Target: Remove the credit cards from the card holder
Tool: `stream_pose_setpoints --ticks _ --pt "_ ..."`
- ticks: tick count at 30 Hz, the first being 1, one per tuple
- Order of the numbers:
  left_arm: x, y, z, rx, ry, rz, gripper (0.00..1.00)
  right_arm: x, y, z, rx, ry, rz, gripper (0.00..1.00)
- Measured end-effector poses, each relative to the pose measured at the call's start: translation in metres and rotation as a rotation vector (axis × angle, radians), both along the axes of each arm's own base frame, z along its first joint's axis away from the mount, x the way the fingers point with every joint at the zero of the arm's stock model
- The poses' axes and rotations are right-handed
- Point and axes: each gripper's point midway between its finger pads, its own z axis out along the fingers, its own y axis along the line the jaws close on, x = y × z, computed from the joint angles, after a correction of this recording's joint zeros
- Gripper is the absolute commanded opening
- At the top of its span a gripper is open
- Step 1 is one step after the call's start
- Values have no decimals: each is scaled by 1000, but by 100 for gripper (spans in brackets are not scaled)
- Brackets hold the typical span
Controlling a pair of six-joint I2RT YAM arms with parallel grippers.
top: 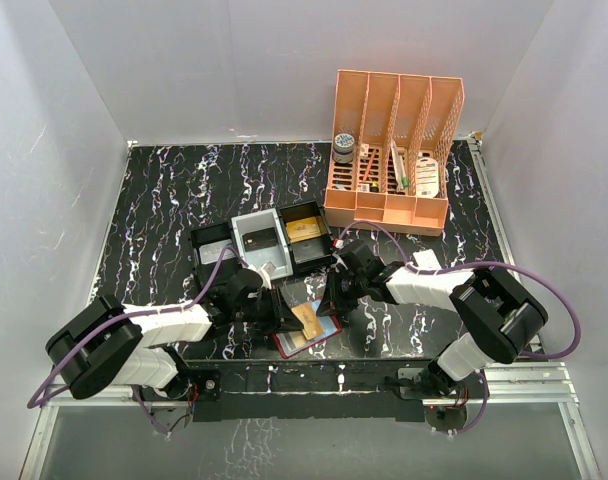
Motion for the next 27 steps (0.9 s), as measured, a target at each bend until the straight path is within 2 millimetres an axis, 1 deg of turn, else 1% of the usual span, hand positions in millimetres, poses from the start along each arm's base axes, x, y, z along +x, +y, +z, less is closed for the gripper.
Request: stream_pose_setpoints --ticks 3,5,10,12,18,24,27 --pt "-1 0 1 -5 3 -6 17 0 0 0 1 2 -3 0" --pt "-1 -1 2 -12 3 -10 15 0 0 0 1 3 -5 0" --pt "-2 -4 3 -25 5 -20 5 0 0 0 1 5 -6 0" --pt "-2 -4 1 -21 10 -21 4 0 0 0 1 5 -6 0" --pt "-4 0 -3 -1 23 -17 2 0 0 0 -2 5 -13 0" --pt "-5 7 1 15 8 -20 1 4 -2 1 -15 -14 -26 0" --pt "-6 9 -1 28 11 -25 0 5 -5 2 -26 -24 -35 0"
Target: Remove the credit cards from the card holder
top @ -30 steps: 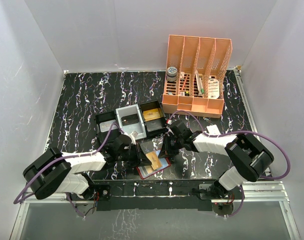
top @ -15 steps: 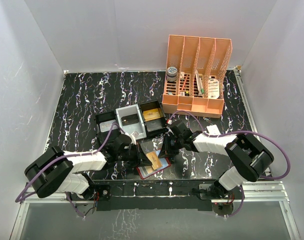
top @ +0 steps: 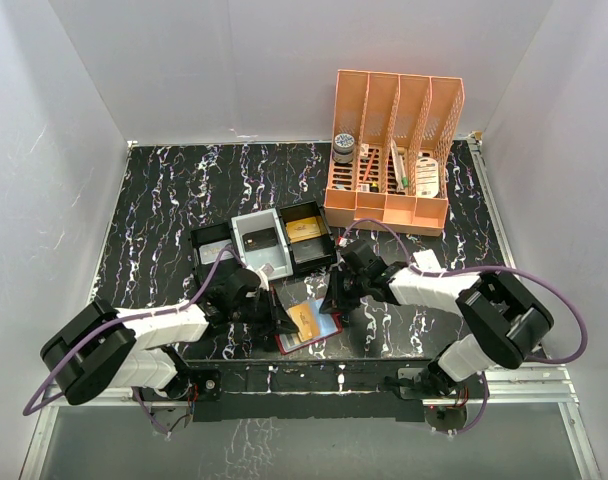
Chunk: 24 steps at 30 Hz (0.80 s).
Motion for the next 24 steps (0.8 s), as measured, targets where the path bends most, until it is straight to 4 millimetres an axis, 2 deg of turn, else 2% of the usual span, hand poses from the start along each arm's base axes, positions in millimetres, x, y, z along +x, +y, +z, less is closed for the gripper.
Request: stream_pose_setpoints --ticks 4,11,18,24 --pt "-1 2 -2 14 4 -3 0 0 -3 4 -6 -18 -5 2" --pt "-2 3 -7 29 18 -3 0 -1 -4 17 7 -54 21 19" --pt "1 1 -7 31 20 -4 0 8 12 44 71 -103 80 30" --pt "3 -2 -7 35 17 -11 0 2 23 47 122 -87 135 32"
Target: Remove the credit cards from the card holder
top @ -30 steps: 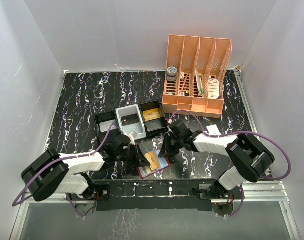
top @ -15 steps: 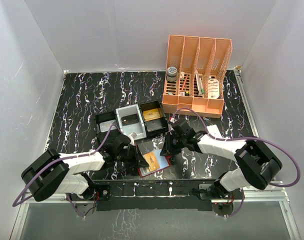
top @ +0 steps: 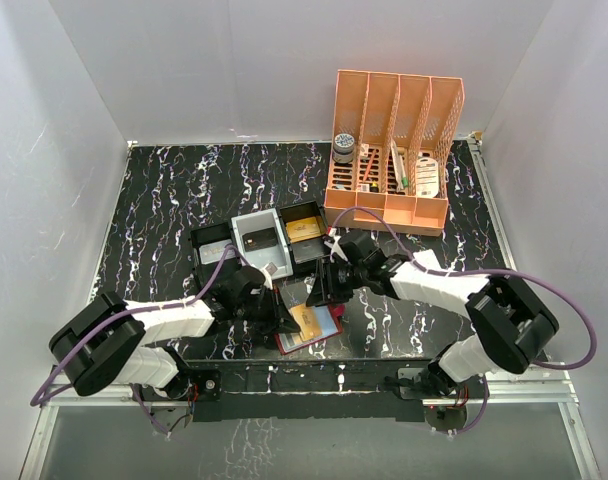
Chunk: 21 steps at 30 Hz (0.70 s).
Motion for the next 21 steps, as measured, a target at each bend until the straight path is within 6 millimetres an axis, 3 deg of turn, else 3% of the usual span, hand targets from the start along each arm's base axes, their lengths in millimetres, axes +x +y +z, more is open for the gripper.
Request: stream_pose_setpoints --ticks 10,21 --pt "0 -1 1 -3 2 -5 0 -11 -1 -35 -73 79 34 28" --pt "-1 -1 2 -1 0 -9 0 -7 -8 -43 -124 66 2 19"
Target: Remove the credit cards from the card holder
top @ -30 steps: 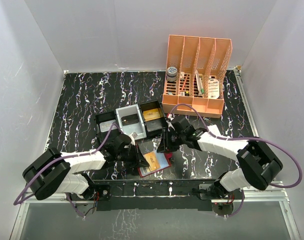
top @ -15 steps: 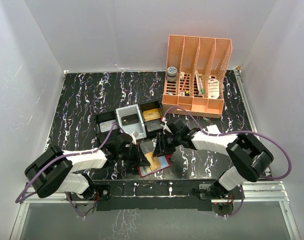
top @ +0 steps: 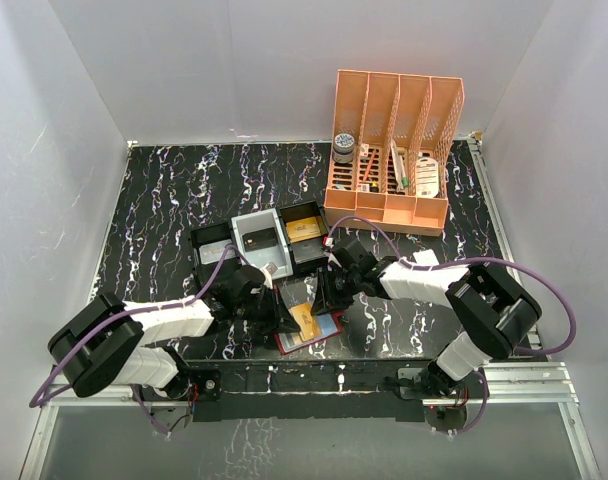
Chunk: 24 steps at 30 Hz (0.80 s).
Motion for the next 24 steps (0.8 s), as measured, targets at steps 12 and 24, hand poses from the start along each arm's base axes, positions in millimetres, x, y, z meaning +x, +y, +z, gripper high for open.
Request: stream_pose_setpoints --ticks 12,24 --pt "-1 2 1 4 -3 -4 0 2 -8 2 -47 -13 -22 24" --pt "-1 2 2 12 -6 -10 6 3 3 17 -3 -19 11 23"
